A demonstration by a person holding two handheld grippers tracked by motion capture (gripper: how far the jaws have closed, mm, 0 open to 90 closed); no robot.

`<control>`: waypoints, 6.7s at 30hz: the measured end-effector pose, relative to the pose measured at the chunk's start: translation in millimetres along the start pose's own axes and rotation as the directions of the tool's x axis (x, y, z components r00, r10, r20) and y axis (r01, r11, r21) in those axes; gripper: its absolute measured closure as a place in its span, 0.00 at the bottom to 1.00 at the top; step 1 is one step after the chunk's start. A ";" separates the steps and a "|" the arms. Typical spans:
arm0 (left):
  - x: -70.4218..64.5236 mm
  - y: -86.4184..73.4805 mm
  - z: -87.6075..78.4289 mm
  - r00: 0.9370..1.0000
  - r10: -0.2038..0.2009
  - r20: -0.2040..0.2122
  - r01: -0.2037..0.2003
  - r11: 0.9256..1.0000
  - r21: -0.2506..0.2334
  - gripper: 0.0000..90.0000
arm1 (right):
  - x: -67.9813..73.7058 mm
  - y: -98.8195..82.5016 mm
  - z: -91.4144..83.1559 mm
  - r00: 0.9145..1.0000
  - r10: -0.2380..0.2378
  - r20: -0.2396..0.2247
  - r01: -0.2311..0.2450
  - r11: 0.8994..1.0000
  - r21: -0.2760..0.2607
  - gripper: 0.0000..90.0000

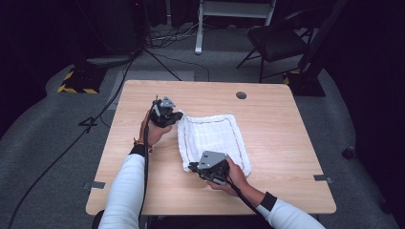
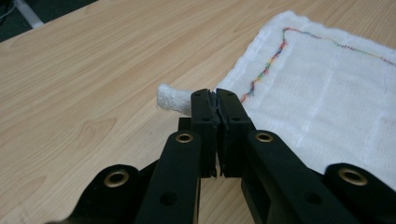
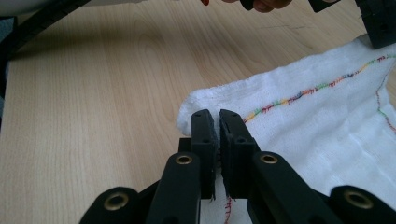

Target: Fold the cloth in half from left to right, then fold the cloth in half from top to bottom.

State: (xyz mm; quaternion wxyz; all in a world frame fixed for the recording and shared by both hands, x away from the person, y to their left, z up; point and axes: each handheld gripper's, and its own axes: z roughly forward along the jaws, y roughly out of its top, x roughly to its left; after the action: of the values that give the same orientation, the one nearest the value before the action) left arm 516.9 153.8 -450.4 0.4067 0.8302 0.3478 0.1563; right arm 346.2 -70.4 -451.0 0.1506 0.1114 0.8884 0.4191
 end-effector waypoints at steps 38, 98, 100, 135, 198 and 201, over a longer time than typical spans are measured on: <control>-93.6 85.4 113.2 0.992 0.124 0.020 -0.125 0.992 0.005 0.84 | -57.6 -91.0 -106.7 0.959 0.194 0.204 -0.208 0.977 0.046 0.90; -198.9 -52.2 -8.0 0.888 0.335 0.315 -0.384 0.917 0.106 0.31 | -37.5 -125.2 -101.3 0.977 0.204 0.061 -0.213 0.949 0.233 0.69; -192.0 -51.4 -14.5 0.905 0.319 0.282 -0.358 0.929 0.097 0.30 | -42.1 -123.1 -104.1 0.974 0.203 0.102 -0.221 0.951 0.218 0.66; -56.9 14.7 100.1 1.000 -0.019 0.021 0.016 0.989 0.150 0.18 | -216.0 -89.6 0.8 0.863 0.409 0.296 -0.463 0.875 0.142 0.47; -74.8 85.0 58.4 0.959 0.259 0.111 -0.263 0.965 0.021 0.91 | -211.0 -55.0 -60.7 0.895 0.308 0.322 -0.304 0.951 -0.062 0.95; -78.3 79.7 51.9 0.955 0.266 0.133 -0.271 0.962 0.018 0.91 | -202.8 -56.4 -65.3 0.910 0.291 0.295 -0.286 0.956 -0.061 0.95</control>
State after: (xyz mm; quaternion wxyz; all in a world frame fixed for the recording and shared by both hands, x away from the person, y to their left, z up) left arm 525.5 35.2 -418.3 0.3885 0.8852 0.2074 0.1499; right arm 507.2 -217.8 -420.1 0.2215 0.3024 0.8254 0.4221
